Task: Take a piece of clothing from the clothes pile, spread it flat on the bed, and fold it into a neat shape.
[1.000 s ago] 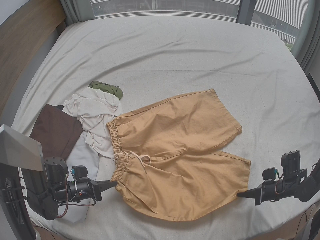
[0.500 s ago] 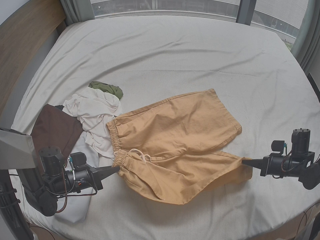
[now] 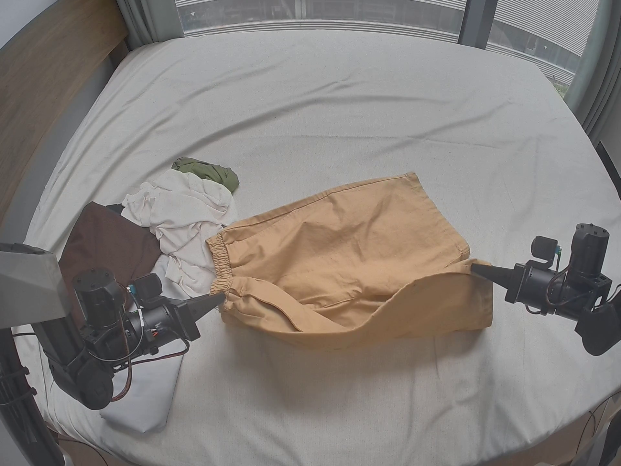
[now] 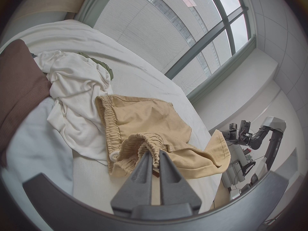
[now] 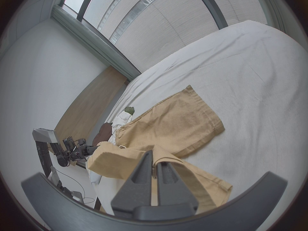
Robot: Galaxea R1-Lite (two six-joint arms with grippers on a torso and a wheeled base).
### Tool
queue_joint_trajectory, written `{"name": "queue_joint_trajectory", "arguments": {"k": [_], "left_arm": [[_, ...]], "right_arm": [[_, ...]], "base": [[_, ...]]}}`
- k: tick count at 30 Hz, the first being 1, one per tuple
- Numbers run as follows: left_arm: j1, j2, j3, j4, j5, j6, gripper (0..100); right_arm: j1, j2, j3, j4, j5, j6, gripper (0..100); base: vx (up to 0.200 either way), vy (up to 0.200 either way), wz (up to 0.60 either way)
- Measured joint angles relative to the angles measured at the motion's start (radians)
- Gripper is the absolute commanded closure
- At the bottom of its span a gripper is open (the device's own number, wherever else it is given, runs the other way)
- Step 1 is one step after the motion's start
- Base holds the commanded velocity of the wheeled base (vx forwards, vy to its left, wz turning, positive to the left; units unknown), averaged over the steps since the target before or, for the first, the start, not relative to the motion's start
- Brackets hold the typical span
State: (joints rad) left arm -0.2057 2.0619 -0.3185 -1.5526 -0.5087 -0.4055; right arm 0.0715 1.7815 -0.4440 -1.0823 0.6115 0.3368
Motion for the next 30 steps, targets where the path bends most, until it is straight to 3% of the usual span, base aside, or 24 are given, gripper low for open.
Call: {"name": "queue_joint_trajectory", "arguments": {"k": [19,30], "left_arm": [[-0.006,-0.001,-0.018,0.000,0.013,-0.002,100],[-0.006,0.003,-0.054,0.003,0.066,-0.018,100]], "right_arm": [[-0.001,0.066,-0.208,0.006,0.000,0.049,100],[-0.003,0.111,-0.330,0.020,0.000,0.050,100]], "base": [[0.000,0.000,0.00],[0.000,0.000,0.00]]}}
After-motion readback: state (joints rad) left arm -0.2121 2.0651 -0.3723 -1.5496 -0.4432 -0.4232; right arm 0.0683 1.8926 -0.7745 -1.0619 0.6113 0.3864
